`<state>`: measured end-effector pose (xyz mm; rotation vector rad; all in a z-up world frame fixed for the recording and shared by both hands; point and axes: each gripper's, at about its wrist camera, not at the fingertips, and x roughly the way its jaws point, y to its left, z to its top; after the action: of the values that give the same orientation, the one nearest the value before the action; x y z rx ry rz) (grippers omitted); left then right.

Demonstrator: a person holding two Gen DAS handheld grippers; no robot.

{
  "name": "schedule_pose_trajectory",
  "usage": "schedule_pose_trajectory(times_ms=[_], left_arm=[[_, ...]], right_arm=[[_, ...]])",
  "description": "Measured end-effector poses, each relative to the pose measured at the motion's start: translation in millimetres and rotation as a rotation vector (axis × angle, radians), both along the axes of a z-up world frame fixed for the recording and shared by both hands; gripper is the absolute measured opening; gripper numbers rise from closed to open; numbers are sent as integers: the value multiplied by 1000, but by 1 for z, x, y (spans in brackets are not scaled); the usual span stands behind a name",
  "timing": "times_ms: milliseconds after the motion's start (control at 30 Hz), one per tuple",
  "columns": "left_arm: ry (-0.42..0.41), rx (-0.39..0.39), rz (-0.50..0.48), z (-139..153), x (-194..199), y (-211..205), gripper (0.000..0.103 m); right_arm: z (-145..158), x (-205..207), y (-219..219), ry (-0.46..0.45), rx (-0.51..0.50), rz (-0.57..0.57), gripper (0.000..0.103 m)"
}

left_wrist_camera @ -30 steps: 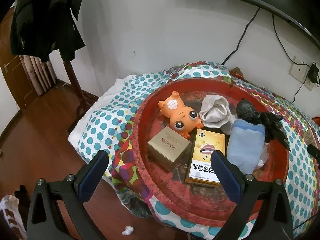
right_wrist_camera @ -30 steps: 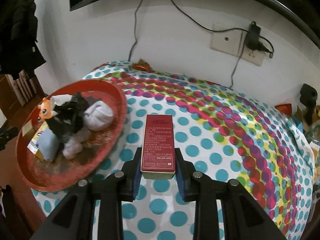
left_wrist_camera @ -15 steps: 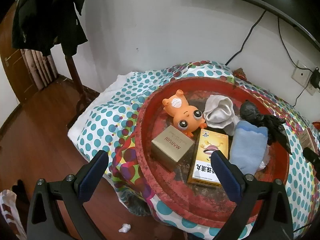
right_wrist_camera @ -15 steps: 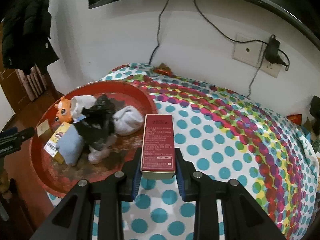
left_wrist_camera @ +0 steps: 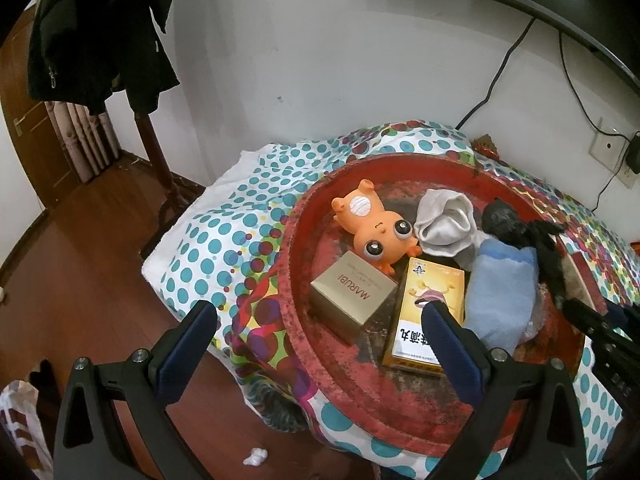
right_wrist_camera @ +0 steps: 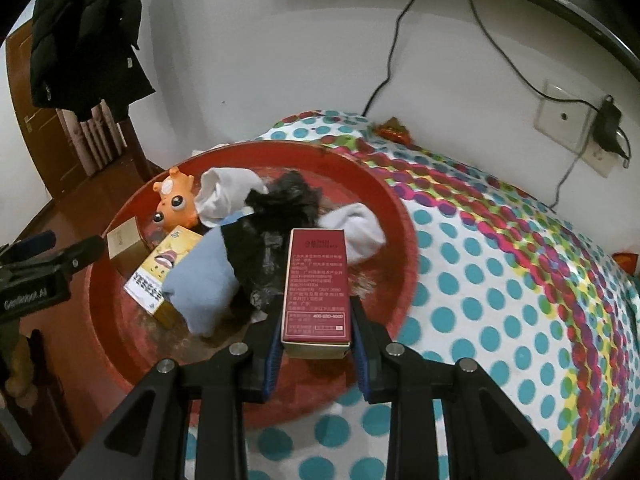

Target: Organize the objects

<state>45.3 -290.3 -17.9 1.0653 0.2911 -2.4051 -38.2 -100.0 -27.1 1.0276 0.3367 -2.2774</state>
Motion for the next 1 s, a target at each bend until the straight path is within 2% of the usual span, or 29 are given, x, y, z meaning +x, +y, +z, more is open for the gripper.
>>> schedule_pose_trajectory(times_ms=[433, 633, 700, 767, 1000], left_arm=[[6, 31, 13, 0, 3, -7, 102], [2, 39, 10, -1, 2, -8, 102], [1, 42, 2, -2, 1, -7, 102], [-2, 39, -7, -2, 0, -4, 102], [13, -31, -75, 2, -1, 14, 102]], right_arm=[[-3, -22, -56, -4, 0, -2, 30], [-5, -25, -62, -9, 5, -26, 31], [-6, -23, -62, -12, 15, -28, 37], [-5, -20, -58, -11, 20, -25, 57], [8, 1, -36, 15, -6, -36, 69]])
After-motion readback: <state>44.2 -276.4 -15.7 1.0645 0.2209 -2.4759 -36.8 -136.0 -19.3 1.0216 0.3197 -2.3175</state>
